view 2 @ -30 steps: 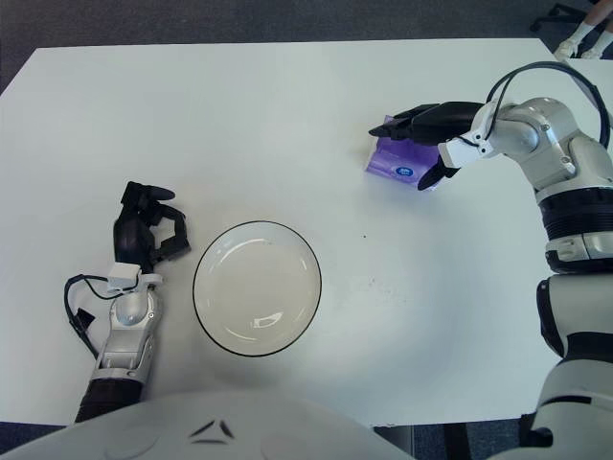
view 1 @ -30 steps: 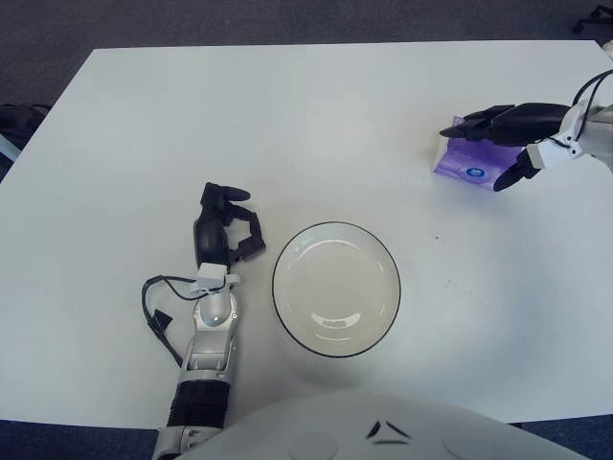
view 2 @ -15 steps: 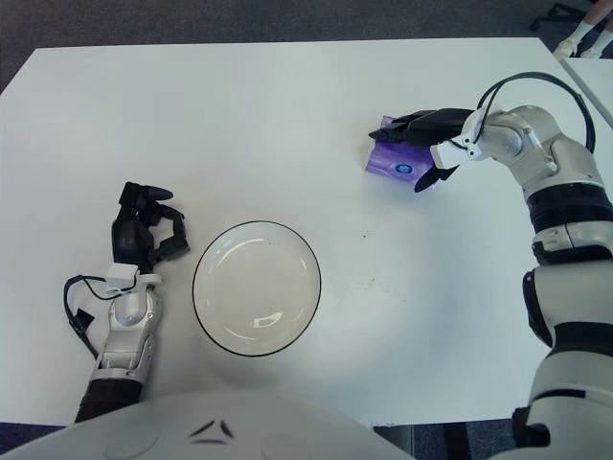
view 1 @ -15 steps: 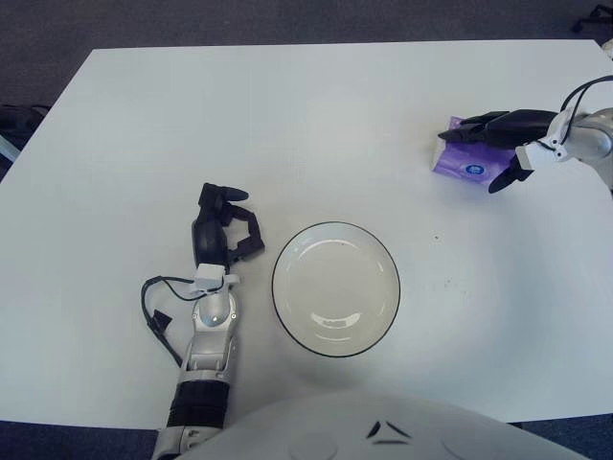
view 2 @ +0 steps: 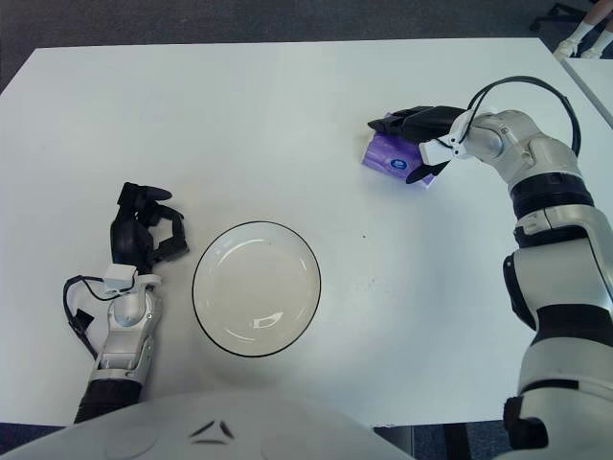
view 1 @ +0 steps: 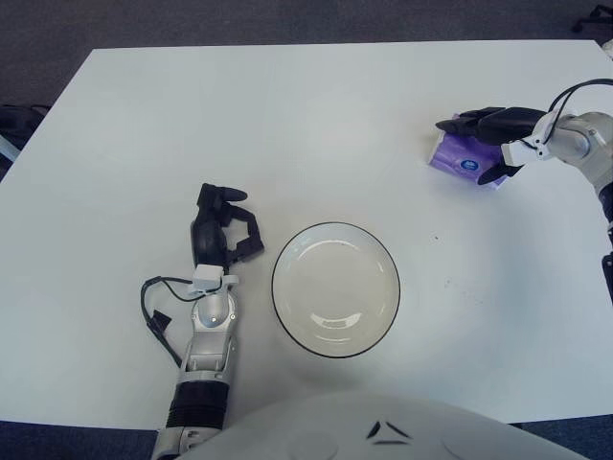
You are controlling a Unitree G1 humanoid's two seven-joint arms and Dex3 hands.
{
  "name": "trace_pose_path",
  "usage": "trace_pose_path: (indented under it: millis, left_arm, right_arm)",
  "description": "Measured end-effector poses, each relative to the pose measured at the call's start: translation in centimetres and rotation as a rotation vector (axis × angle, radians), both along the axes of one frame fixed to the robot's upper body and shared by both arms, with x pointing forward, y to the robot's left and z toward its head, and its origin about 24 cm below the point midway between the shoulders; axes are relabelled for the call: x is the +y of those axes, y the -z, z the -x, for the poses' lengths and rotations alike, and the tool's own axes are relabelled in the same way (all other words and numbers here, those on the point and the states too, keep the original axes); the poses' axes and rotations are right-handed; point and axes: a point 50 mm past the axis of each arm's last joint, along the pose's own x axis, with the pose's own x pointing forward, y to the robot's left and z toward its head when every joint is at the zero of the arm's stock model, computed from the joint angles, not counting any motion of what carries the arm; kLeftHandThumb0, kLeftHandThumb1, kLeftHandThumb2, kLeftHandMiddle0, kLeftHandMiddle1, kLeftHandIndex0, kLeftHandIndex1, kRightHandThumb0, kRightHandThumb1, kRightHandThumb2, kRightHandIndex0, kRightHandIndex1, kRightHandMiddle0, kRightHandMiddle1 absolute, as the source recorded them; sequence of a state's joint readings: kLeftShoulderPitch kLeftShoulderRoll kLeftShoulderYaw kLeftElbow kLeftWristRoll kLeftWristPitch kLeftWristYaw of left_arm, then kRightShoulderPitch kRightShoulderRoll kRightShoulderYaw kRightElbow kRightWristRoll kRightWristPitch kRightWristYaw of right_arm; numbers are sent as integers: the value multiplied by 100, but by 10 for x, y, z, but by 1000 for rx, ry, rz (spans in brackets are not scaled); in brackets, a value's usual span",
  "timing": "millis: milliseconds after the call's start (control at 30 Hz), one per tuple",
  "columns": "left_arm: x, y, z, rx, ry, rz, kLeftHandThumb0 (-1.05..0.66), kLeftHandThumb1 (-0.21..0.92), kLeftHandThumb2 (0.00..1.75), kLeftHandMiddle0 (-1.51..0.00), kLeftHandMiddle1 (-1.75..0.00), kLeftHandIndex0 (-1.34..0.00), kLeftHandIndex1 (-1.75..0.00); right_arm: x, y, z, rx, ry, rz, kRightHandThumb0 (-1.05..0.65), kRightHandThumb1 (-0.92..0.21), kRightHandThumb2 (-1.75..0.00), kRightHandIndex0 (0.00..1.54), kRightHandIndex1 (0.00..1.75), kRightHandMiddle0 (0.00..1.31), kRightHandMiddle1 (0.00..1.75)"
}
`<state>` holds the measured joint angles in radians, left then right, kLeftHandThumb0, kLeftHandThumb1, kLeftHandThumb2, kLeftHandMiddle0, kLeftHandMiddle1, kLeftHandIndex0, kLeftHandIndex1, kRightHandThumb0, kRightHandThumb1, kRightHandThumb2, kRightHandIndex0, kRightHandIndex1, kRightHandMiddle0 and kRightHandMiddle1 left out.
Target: Put the tissue paper into the plate.
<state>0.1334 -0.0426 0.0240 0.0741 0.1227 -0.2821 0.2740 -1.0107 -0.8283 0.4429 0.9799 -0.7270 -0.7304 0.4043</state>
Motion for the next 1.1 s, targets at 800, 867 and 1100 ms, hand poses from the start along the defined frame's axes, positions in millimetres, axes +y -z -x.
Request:
trace_pose_path:
  millis: [800, 867, 1100]
  left_arm:
    - [1, 0, 2, -5, 2, -3, -1, 29, 136, -67, -171, -37, -175]
    - [1, 0, 2, -5, 1, -3, -1, 29, 136, -67, -171, -38, -175]
    - [1, 0, 2, -4, 2, -5, -1, 29, 136, -68, -170, -38, -175]
  right_arm:
    - [-9, -23, -9, -188, 109, -89, -105, -67, -47, 0, 0, 0, 0]
    - [-10, -28, -10, -212, 118, -106, -105, -68, -45, 0, 0, 0, 0]
    - [-10, -43, -10, -278, 133, -190, -105, -71, -42, 0, 0, 0, 0]
